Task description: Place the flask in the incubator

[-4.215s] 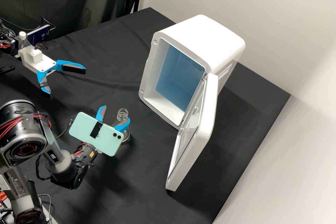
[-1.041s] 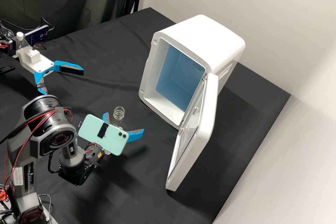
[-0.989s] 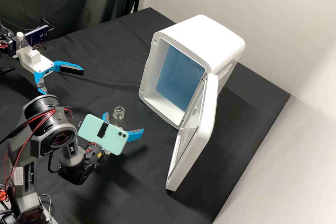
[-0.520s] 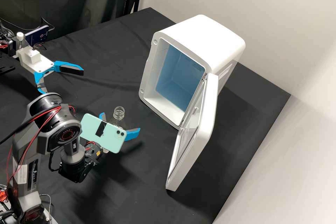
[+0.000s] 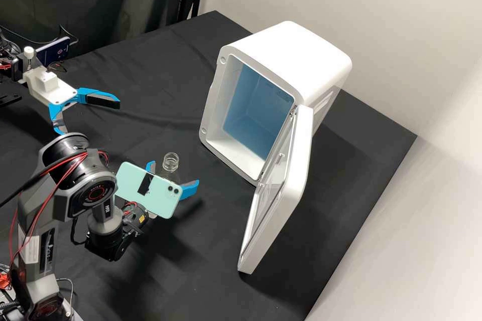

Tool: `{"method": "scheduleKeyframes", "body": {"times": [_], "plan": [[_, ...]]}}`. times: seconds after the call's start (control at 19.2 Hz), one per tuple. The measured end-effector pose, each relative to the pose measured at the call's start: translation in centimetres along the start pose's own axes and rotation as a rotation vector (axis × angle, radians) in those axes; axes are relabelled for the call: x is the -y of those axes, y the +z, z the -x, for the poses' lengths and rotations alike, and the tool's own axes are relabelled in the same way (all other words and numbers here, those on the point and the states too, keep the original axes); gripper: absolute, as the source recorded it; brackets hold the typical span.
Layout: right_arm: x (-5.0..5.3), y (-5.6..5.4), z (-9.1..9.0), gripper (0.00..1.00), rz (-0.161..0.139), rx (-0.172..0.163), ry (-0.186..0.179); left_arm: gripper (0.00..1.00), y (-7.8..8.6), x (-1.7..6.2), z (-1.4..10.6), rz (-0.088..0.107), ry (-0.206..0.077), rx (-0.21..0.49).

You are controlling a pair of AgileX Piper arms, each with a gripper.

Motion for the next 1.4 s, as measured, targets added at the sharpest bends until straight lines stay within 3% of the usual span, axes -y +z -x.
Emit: {"method": "scheduleKeyframes", "body": {"times": [0.31, 0.68, 1.09, 1.4], "plan": [[0.1, -0.1, 0.0, 0.00, 0.002, -0.006, -0.005, 1.00, 0.0, 0.00, 0.0, 0.000, 0.000, 0.000], [0.2, -0.3, -0.1, 0.00, 0.005, -0.013, -0.011, 1.00, -1.8, -0.14, 0.6, 0.005, 0.007, -0.087], [0.2, -0.3, -0.1, 0.00, 0.005, -0.013, -0.011, 1.00, -1.9, -0.18, 0.6, 0.004, 0.009, -0.087], [-0.6, 0.8, 0.3, 0.00, -0.013, 0.036, 0.029, 1.00, -1.9, -0.18, 0.6, 0.004, 0.009, -0.087]]}}
